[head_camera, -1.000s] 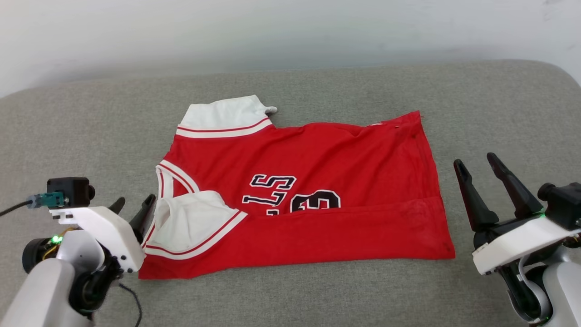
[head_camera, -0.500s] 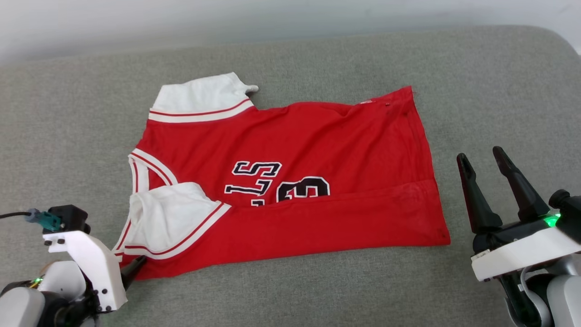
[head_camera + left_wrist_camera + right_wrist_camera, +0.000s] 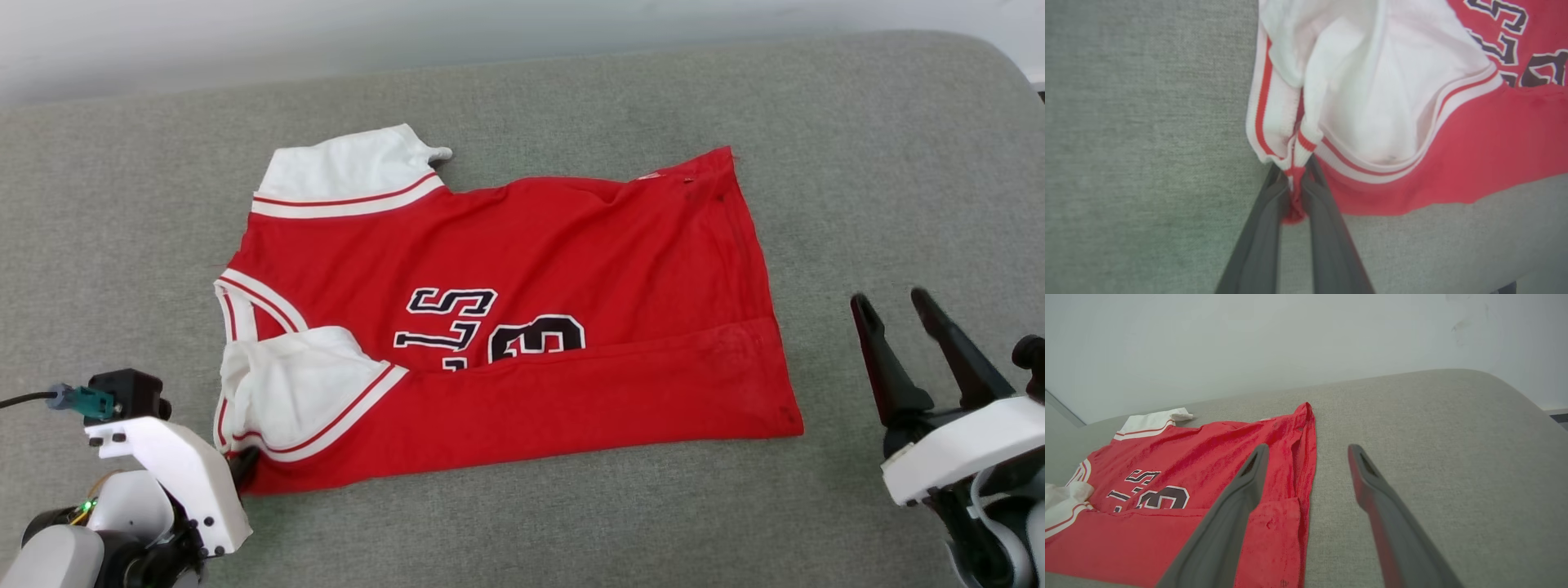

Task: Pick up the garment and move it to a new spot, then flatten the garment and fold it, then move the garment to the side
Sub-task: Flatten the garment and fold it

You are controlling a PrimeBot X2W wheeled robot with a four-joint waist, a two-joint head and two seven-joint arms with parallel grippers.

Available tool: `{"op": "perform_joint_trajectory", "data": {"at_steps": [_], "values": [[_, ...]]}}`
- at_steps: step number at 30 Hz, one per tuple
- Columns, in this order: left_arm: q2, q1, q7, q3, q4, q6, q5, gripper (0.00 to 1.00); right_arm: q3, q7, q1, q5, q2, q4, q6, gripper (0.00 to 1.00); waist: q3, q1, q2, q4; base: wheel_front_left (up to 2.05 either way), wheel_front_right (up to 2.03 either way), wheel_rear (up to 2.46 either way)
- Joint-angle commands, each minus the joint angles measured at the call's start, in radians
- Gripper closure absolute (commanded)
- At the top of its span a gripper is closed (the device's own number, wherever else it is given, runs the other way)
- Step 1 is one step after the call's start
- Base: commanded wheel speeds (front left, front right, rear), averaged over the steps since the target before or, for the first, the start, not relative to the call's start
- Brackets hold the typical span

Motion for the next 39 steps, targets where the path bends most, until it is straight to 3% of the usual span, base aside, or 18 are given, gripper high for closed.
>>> {"op": "perform_joint_trajectory", "data": {"at_steps": [1, 11, 14, 23, 24, 25, 26, 39], "values": [[-0.002, 0.007, -0.020, -0.001, -0.019, 0.005, 0.014, 1.00, -0.012, 0.050, 0.015, 0.018, -0.013, 0.013, -0.001, 0.00, -0.012, 0.0000, 0.0000, 0.012, 0.00, 0.00, 0.00], [0.001, -0.018, -0.068, -0.024, -0.184, 0.020, 0.082, 1.00, -0.043, 0.580, -0.012, 0.114, -0.081, 0.105, -0.001, 0.00, 0.000, 0.0000, 0.0000, 0.083, 0.00, 0.00, 0.00], [-0.008, -0.032, -0.071, -0.040, -0.207, 0.022, 0.091, 1.00, -0.025, 0.656, -0.032, 0.131, -0.066, 0.113, -0.001, 0.00, 0.018, 0.0000, 0.0000, 0.104, 0.00, 0.00, 0.00], [-0.038, -0.050, -0.090, -0.063, -0.194, 0.010, 0.085, 1.00, 0.077, 0.751, -0.079, 0.166, -0.027, 0.210, 0.000, 0.00, 0.052, 0.0000, 0.0000, 0.136, 0.00, 0.00, 0.00], [-0.039, -0.052, -0.093, -0.064, -0.190, 0.010, 0.086, 1.00, 0.088, 0.752, -0.085, 0.168, -0.025, 0.220, 0.000, 0.27, 0.054, 0.0000, 0.0000, 0.138, 0.00, 0.00, 0.00], [-0.042, -0.053, -0.096, -0.064, -0.186, 0.010, 0.087, 1.00, 0.095, 0.749, -0.090, 0.171, -0.024, 0.227, 0.000, 0.72, 0.054, 0.0000, 0.0000, 0.140, 0.00, 0.00, 0.00], [-0.048, -0.054, -0.103, -0.064, -0.183, 0.008, 0.083, 1.00, 0.100, 0.744, -0.097, 0.177, -0.021, 0.233, 0.000, 1.00, 0.053, 0.0000, 0.0000, 0.140, 0.00, 0.00, 0.00], [-0.073, -0.017, -0.174, -0.059, -0.159, 0.015, 0.092, 1.00, 0.125, 0.682, -0.143, 0.192, -0.113, 0.203, -0.001, 1.00, -0.029, 0.0000, 0.0000, 0.135, 0.00, 0.00, 0.00]]}}
